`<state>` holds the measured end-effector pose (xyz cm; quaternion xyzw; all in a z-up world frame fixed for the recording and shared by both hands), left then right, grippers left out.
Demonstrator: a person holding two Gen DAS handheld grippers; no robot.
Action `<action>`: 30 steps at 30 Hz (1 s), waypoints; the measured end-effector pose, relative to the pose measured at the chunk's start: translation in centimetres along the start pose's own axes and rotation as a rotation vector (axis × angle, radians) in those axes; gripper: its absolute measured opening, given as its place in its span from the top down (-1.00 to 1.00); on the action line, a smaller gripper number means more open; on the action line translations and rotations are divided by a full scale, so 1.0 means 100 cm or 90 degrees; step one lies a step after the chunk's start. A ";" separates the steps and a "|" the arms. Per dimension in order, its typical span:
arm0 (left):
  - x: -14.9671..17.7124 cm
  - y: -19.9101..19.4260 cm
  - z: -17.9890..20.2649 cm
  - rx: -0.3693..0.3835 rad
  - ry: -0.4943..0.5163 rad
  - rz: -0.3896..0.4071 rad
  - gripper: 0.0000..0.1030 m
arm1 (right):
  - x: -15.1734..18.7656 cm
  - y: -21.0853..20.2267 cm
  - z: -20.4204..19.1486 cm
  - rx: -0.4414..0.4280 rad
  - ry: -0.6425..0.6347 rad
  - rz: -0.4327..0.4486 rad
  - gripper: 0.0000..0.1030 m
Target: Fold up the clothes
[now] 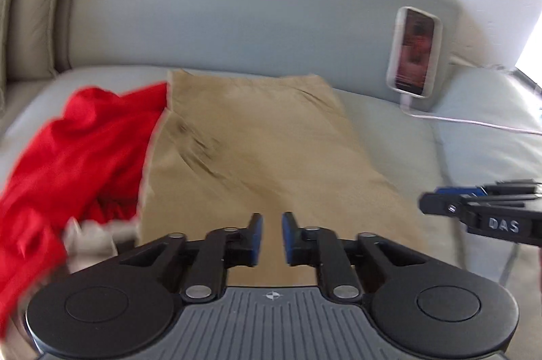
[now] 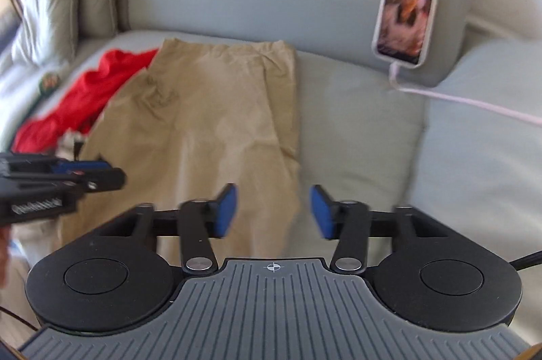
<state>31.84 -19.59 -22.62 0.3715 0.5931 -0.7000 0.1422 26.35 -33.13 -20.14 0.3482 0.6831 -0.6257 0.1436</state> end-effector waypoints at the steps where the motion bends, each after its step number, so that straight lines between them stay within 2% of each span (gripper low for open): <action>1: -0.005 0.013 -0.009 -0.019 0.010 -0.002 0.96 | -0.005 0.017 -0.003 -0.012 0.016 -0.002 0.61; 3: -0.008 0.041 -0.027 -0.051 0.028 -0.022 1.00 | -0.013 0.049 -0.009 -0.041 0.041 -0.007 0.61; 5: 0.003 0.068 -0.047 -0.084 0.035 -0.070 1.00 | -0.017 0.077 -0.018 -0.082 0.062 -0.013 0.61; 7: 0.016 0.086 -0.067 -0.108 0.025 -0.095 0.95 | -0.015 0.100 -0.025 -0.105 0.056 -0.028 0.61; 9: 0.020 0.084 -0.077 -0.089 0.000 -0.084 0.92 | -0.006 0.122 -0.024 -0.082 0.013 -0.059 0.66; 10: 0.019 0.080 -0.078 -0.082 -0.003 -0.077 0.92 | -0.001 0.129 -0.018 -0.058 -0.015 -0.068 0.95; 12: 0.014 0.067 -0.080 -0.060 -0.025 -0.064 0.94 | 0.000 0.127 -0.002 -0.027 -0.029 -0.048 1.00; 13: 0.009 0.059 -0.079 -0.044 -0.037 -0.057 0.94 | -0.003 0.123 0.009 0.002 -0.024 -0.034 0.99; 15: -0.009 0.046 -0.071 -0.004 -0.047 -0.023 0.93 | -0.010 0.111 0.027 0.042 -0.023 -0.004 0.82; 18: -0.044 0.041 -0.055 0.021 -0.035 0.022 0.86 | -0.031 0.102 0.033 0.021 0.013 0.035 0.82; 20: -0.061 0.055 -0.051 0.005 -0.027 0.031 0.80 | -0.051 0.103 0.028 0.002 0.027 0.068 0.74; 22: -0.070 0.078 -0.053 -0.017 -0.022 0.022 0.80 | -0.069 0.110 0.019 -0.020 0.028 0.086 0.29; 27: -0.065 0.136 -0.061 -0.030 0.006 -0.002 0.88 | -0.088 0.156 -0.016 -0.045 -0.009 0.071 0.27; 30: -0.056 0.152 -0.062 -0.028 0.017 -0.010 0.88 | -0.087 0.185 -0.037 -0.056 -0.040 0.058 0.28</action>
Point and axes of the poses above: each gripper's, at about its wrist camera, not at the fingertips, and y roughly the way its jaws point, z to its right, x to its underside, the point moved 10 cm from there along y, roughly the way its jaws point, and after that the axes turned 5 degrees about z, right-handed, at the moved point
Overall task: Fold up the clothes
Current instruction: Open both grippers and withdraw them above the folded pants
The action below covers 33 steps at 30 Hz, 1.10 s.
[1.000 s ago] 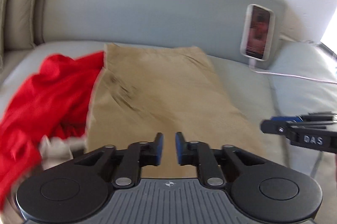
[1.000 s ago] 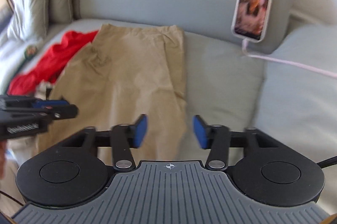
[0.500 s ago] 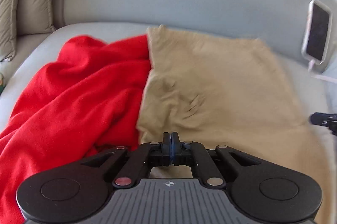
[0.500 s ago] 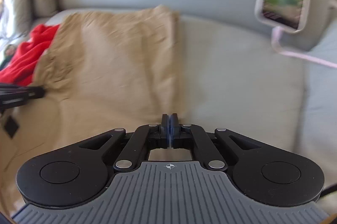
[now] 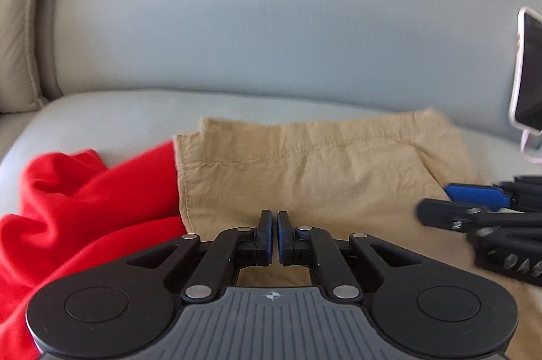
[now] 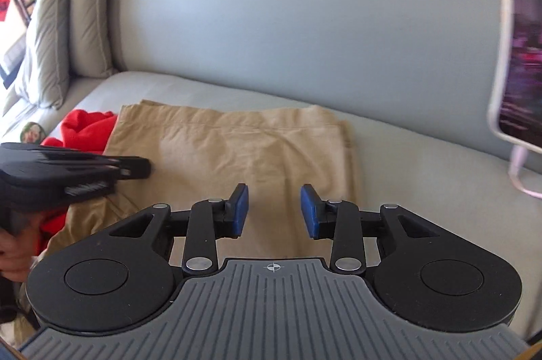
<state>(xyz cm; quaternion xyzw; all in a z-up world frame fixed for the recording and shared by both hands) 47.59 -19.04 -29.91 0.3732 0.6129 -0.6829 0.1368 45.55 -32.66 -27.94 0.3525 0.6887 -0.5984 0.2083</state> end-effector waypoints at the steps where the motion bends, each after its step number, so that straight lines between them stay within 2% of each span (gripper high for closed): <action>1: 0.001 0.001 0.000 0.000 0.003 0.002 0.88 | 0.003 0.010 -0.006 -0.002 -0.014 -0.006 0.26; 4: -0.001 -0.002 -0.002 0.007 -0.002 -0.005 0.87 | 0.012 0.023 -0.008 0.019 -0.098 -0.005 0.38; 5: -0.002 -0.005 -0.003 0.007 -0.001 -0.009 0.89 | 0.012 0.020 -0.004 0.024 -0.098 0.000 0.47; 6: -0.003 -0.008 -0.004 0.007 0.000 -0.013 0.89 | 0.012 0.016 0.005 0.037 -0.082 0.002 0.77; 7: -0.006 -0.014 -0.003 0.008 0.005 -0.012 0.90 | 0.011 0.010 0.019 0.065 -0.056 0.002 0.85; 9: -0.011 -0.036 0.001 0.027 0.011 0.004 0.90 | 0.011 -0.008 0.047 0.117 -0.017 -0.001 0.87; 10: -0.014 -0.050 0.004 0.042 0.011 0.015 0.90 | 0.011 -0.019 0.058 0.139 0.000 -0.011 0.72; 13: -0.024 -0.108 0.012 0.075 0.009 0.062 0.80 | 0.004 -0.077 0.068 0.140 0.043 0.007 0.70; 15: -0.026 -0.157 0.020 0.063 0.017 0.087 0.50 | -0.003 -0.125 0.060 0.109 0.081 0.031 0.57; 16: -0.026 -0.181 0.023 0.053 0.023 0.094 0.44 | -0.005 -0.151 0.053 0.101 0.093 0.040 0.46; 17: -0.023 -0.204 0.025 0.043 0.027 0.098 0.29 | -0.007 -0.175 0.044 0.099 0.099 0.047 0.19; 19: -0.013 -0.253 0.029 0.022 0.033 0.103 0.14 | -0.009 -0.223 0.025 0.094 0.107 0.057 0.00; 21: -0.001 -0.298 0.034 0.028 0.045 0.111 -0.10 | -0.005 -0.268 0.001 0.084 0.098 0.056 -0.02; 22: 0.006 -0.319 0.034 0.034 0.052 0.114 -0.17 | -0.002 -0.288 -0.009 0.079 0.098 0.055 -0.13; 23: 0.014 -0.339 0.034 0.043 0.059 0.119 -0.35 | 0.003 -0.309 -0.020 0.073 0.099 0.054 -0.20; 24: 0.022 -0.356 0.035 0.052 0.067 0.123 -0.41 | 0.008 -0.329 -0.031 0.064 0.099 0.055 -0.33; 27: 0.051 -0.395 0.036 0.084 0.089 0.120 -0.45 | 0.024 -0.382 -0.063 0.041 0.085 0.064 -0.47; 29: 0.075 -0.406 0.036 0.105 0.092 0.102 -0.45 | 0.039 -0.411 -0.080 0.038 0.079 0.068 -0.53; 31: 0.106 -0.391 0.035 0.103 0.092 0.081 -0.41 | 0.060 -0.426 -0.093 0.034 0.081 0.053 -0.54; 33: 0.143 -0.376 0.030 0.075 0.089 0.052 -0.32 | 0.090 -0.424 -0.101 0.032 0.088 0.026 -0.61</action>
Point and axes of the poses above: each gripper's, at about its wrist camera, not at the fingertips, and y roughly the way its jaws point, z to its right, x to its underside, the point moved 10 cm from there along y, roughly the way its jaws point, and after that the axes turned 5 degrees about z, right-handed, at the moved point
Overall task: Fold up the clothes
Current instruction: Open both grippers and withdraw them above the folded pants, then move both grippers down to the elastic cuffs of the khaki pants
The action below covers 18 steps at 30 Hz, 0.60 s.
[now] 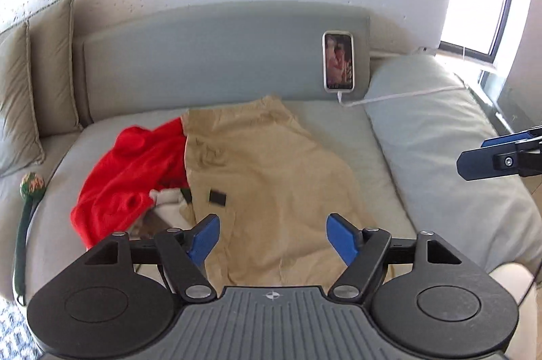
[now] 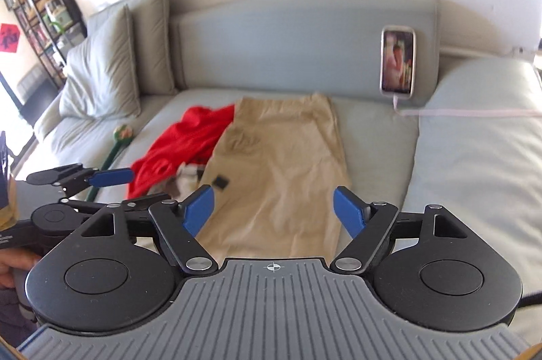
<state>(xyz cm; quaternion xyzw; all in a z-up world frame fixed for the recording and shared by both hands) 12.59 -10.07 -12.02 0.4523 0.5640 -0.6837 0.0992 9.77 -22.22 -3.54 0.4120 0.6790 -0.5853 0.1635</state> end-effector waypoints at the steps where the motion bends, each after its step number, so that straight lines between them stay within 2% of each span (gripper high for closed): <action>1: 0.017 0.011 -0.002 -0.021 -0.003 -0.015 -0.26 | 0.017 0.005 0.000 0.001 0.008 -0.014 -0.62; 3: 0.048 0.033 -0.007 -0.058 -0.020 -0.042 0.16 | 0.053 0.022 0.001 0.006 0.032 -0.041 -0.60; 5: 0.071 0.048 -0.008 -0.065 -0.055 -0.067 0.48 | 0.083 0.045 0.000 0.013 0.041 -0.055 -0.29; 6: 0.080 0.053 -0.007 -0.055 -0.072 -0.075 0.49 | 0.098 0.059 -0.002 0.020 0.041 -0.064 -0.02; 7: 0.086 0.056 -0.005 -0.055 -0.070 -0.079 0.50 | 0.111 0.070 -0.003 0.028 0.042 -0.074 0.12; 8: 0.091 0.058 -0.003 -0.060 -0.059 -0.083 0.52 | 0.124 0.081 -0.005 0.033 0.043 -0.080 0.17; 11: 0.107 0.067 0.004 -0.056 -0.036 -0.106 0.56 | 0.155 0.107 -0.011 0.046 0.016 -0.099 0.19; 14: 0.125 0.082 0.005 -0.050 -0.029 -0.146 0.58 | 0.175 0.119 -0.011 0.086 -0.041 -0.126 0.18; 17: 0.127 0.084 0.005 -0.047 -0.016 -0.140 0.57 | 0.192 0.131 0.001 0.118 -0.035 -0.164 0.03; 18: 0.125 0.082 0.006 -0.048 -0.013 -0.137 0.57 | 0.192 0.133 0.004 0.123 -0.030 -0.162 -0.10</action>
Point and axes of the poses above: each gripper's, at about its wrist camera, not at the fingertips, and y roughly the way its jaws point, z to its right, x to its underside, the point moved 10 cm from there along y, roughly the way its jaws point, and after that the axes turned 5 degrees about z, right-handed, at the moved point
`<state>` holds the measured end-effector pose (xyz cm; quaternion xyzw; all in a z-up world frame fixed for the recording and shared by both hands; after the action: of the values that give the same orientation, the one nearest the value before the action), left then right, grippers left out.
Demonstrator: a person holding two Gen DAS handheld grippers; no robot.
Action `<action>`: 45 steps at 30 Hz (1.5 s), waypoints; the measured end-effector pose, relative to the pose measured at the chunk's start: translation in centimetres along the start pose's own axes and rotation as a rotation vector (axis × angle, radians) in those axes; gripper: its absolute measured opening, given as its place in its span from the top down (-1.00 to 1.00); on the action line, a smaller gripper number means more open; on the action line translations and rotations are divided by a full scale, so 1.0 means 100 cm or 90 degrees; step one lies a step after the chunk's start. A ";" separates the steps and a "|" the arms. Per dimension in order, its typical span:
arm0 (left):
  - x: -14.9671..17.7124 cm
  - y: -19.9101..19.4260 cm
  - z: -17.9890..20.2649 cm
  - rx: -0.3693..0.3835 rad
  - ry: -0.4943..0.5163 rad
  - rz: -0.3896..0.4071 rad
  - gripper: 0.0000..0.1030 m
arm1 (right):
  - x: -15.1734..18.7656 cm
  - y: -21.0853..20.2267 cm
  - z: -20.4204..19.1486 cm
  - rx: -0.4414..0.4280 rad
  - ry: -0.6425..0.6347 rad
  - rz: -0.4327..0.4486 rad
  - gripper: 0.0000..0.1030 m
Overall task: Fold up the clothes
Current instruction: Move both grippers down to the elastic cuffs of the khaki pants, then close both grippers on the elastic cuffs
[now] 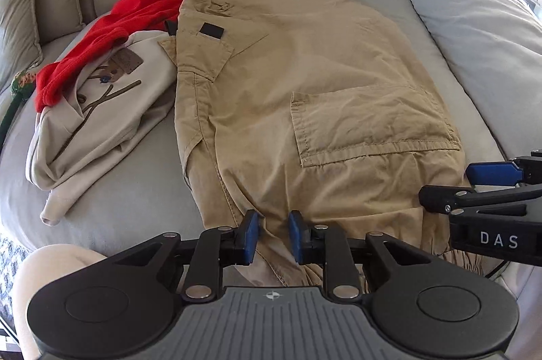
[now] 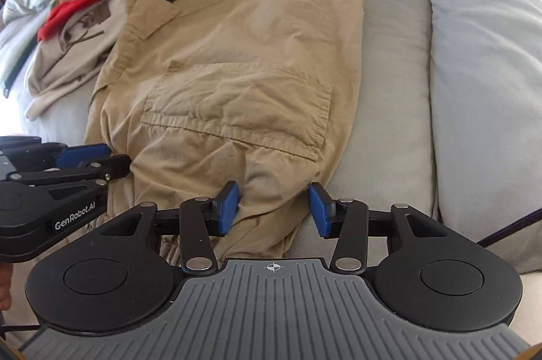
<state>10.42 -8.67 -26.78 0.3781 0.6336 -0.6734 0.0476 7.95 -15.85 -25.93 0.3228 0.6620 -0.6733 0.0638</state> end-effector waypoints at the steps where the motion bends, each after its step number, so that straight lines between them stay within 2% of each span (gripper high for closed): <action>1: -0.001 -0.003 -0.001 0.000 -0.001 0.004 0.56 | -0.001 0.000 0.001 0.004 0.000 0.000 -0.12; 4: -0.004 -0.021 -0.003 0.006 -0.010 0.028 0.38 | -0.004 -0.012 0.000 -0.010 0.008 -0.005 -0.12; 6: -0.005 -0.034 -0.007 0.013 -0.014 0.043 0.14 | -0.007 -0.026 0.000 -0.039 0.033 0.003 -0.12; 8: -0.004 -0.045 -0.013 0.021 -0.024 0.049 0.06 | -0.009 -0.043 0.001 -0.067 0.057 0.016 -0.20; 10: 0.000 -0.052 -0.024 0.030 -0.049 0.042 -0.05 | -0.008 -0.060 0.004 -0.089 0.080 0.027 -0.37; 11: 0.003 -0.054 -0.029 0.035 -0.067 0.036 -0.08 | -0.007 -0.068 0.005 -0.102 0.095 0.030 -0.37; 15: 0.015 -0.054 -0.041 0.051 -0.126 0.016 -0.07 | 0.003 -0.085 0.014 -0.157 0.171 0.028 -0.38; 19: 0.026 -0.046 -0.034 0.078 -0.142 -0.001 -0.06 | 0.020 -0.079 0.023 -0.172 0.229 0.015 -0.37; 23: 0.034 -0.032 -0.025 0.113 -0.166 -0.030 -0.22 | 0.028 -0.069 0.023 -0.196 0.273 0.002 -0.36; 26: 0.035 -0.027 -0.024 0.138 -0.203 -0.037 -0.30 | 0.031 -0.063 0.022 -0.207 0.296 -0.004 -0.38; 28: 0.034 -0.027 -0.026 0.142 -0.218 -0.031 -0.35 | 0.034 -0.059 0.022 -0.208 0.310 -0.012 -0.50; 30: 0.033 -0.025 -0.029 0.151 -0.233 -0.031 -0.38 | 0.036 -0.056 0.024 -0.211 0.318 -0.013 -0.53; 36: 0.036 -0.015 -0.031 0.169 -0.269 -0.051 -0.38 | 0.040 -0.044 0.026 -0.224 0.349 -0.026 -0.53; 41: 0.038 -0.004 -0.017 0.223 -0.273 -0.073 -0.32 | 0.044 -0.030 0.026 -0.240 0.357 -0.039 -0.48; 45: 0.037 -0.001 -0.008 0.273 -0.278 -0.071 -0.30 | 0.050 -0.019 0.028 -0.264 0.372 -0.052 -0.37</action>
<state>8.16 -6.41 -28.74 0.1907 0.4716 -0.8585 0.0645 2.04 -16.55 -27.20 0.4554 0.7872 -0.4057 -0.0911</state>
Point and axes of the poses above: each gripper's, at about its wrist camera, not at the fingertips, and y roughly the way its jaws point, z to its right, x to its underside, the point moved 10 cm from there along y, roughly the way its jaws point, and after that the axes turned 5 degrees about z, right-handed, at the moved point
